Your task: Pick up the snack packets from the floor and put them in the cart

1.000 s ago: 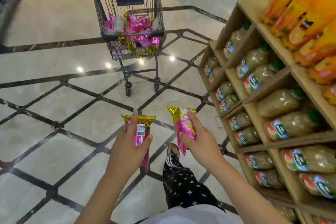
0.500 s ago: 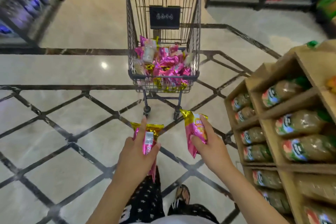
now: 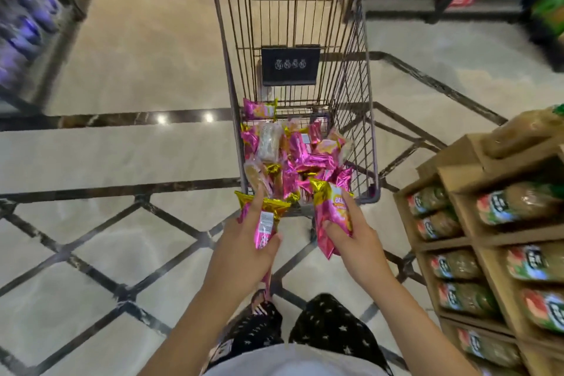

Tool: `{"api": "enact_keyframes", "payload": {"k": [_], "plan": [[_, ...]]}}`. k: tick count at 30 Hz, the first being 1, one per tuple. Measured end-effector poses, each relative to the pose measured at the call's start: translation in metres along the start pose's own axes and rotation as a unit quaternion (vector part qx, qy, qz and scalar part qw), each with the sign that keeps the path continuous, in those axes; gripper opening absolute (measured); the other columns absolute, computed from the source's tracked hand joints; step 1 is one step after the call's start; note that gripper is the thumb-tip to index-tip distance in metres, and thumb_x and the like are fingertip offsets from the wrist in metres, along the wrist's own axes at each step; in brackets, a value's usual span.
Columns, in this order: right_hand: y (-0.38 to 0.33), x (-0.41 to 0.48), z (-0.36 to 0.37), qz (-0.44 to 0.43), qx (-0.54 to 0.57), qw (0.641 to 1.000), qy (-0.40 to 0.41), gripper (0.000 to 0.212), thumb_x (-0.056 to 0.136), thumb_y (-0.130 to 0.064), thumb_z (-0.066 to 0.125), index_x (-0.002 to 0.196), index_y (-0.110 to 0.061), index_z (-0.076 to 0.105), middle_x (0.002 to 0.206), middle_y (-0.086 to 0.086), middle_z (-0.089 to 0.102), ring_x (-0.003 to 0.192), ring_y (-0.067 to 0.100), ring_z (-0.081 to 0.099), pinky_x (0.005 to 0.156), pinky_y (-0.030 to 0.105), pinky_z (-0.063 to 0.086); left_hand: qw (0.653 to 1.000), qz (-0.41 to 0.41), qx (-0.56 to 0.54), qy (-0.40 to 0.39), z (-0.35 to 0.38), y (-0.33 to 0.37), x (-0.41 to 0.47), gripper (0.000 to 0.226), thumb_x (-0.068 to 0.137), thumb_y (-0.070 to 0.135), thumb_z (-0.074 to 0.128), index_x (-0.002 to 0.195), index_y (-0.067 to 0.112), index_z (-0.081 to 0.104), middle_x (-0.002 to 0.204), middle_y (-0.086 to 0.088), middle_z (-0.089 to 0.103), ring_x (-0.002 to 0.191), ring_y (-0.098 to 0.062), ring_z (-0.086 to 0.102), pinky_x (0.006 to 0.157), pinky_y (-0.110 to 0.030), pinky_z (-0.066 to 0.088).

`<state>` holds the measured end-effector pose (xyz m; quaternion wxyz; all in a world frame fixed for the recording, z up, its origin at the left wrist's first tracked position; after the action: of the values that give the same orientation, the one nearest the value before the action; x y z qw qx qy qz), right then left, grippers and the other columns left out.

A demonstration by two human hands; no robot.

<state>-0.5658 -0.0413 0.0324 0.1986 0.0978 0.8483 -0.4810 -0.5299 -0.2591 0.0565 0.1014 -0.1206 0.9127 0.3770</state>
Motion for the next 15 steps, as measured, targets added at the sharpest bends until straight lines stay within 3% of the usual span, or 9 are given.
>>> {"api": "enact_keyframes", "payload": {"k": [2,5,8,12,15], "plan": [[-0.007,0.016,-0.006,0.011,-0.001,1.000,0.020,0.066,0.096,-0.036,0.054,0.151,-0.046,0.018,0.124,-0.004,0.059,0.103,0.017,0.061,0.085,0.038,0.051,1.000,0.008,-0.002,0.005,-0.008,0.005,0.025,0.083,0.094,0.054,0.052,0.142,0.065,-0.015,0.095,0.001,0.042,0.082,-0.016,0.050,0.070,-0.027,0.042],[-0.009,0.046,-0.018,0.034,0.006,0.998,0.046,0.067,0.096,-0.034,0.056,0.151,-0.042,0.018,0.111,-0.005,0.063,0.091,0.012,0.062,0.077,0.037,0.051,1.000,0.023,0.012,-0.005,-0.007,0.011,0.060,0.087,0.093,0.055,0.052,0.142,0.063,-0.020,0.095,0.001,0.042,0.082,-0.014,0.051,0.065,-0.023,0.042],[-0.013,0.080,-0.031,0.042,0.004,0.997,0.065,0.069,0.094,-0.037,0.057,0.151,-0.040,0.019,0.105,-0.009,0.062,0.092,0.019,0.062,0.078,0.039,0.051,1.000,0.019,0.015,-0.019,-0.004,0.017,0.099,0.086,0.093,0.056,0.051,0.143,0.061,-0.019,0.108,-0.003,0.046,0.097,-0.019,0.057,0.079,-0.028,0.048],[-0.021,0.122,-0.047,0.054,-0.025,0.996,0.070,0.071,0.094,-0.041,0.056,0.153,-0.035,0.018,0.126,-0.002,0.058,0.109,0.025,0.057,0.086,0.036,0.046,0.999,0.020,0.030,-0.022,-0.007,0.034,0.142,0.086,0.094,0.056,0.051,0.141,0.063,-0.020,0.127,-0.011,0.047,0.110,-0.026,0.058,0.090,-0.033,0.051],[-0.024,0.143,-0.057,0.074,-0.038,0.993,0.082,0.079,0.086,-0.056,0.052,0.153,-0.036,0.016,0.127,0.003,0.059,0.106,0.031,0.060,0.080,0.037,0.046,0.998,0.024,0.044,-0.041,-0.006,0.045,0.166,0.086,0.094,0.057,0.051,0.139,0.064,-0.023,0.126,-0.009,0.048,0.107,-0.022,0.057,0.085,-0.028,0.047]]}}
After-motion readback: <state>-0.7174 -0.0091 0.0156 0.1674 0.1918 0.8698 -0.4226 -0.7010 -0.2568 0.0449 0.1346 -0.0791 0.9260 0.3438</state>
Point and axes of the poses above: each hand's wrist, its own x-axis towards the middle knuckle, its own z-axis out of the palm, y = z × x, the point moved 10 cm from there along x, towards the middle knuckle
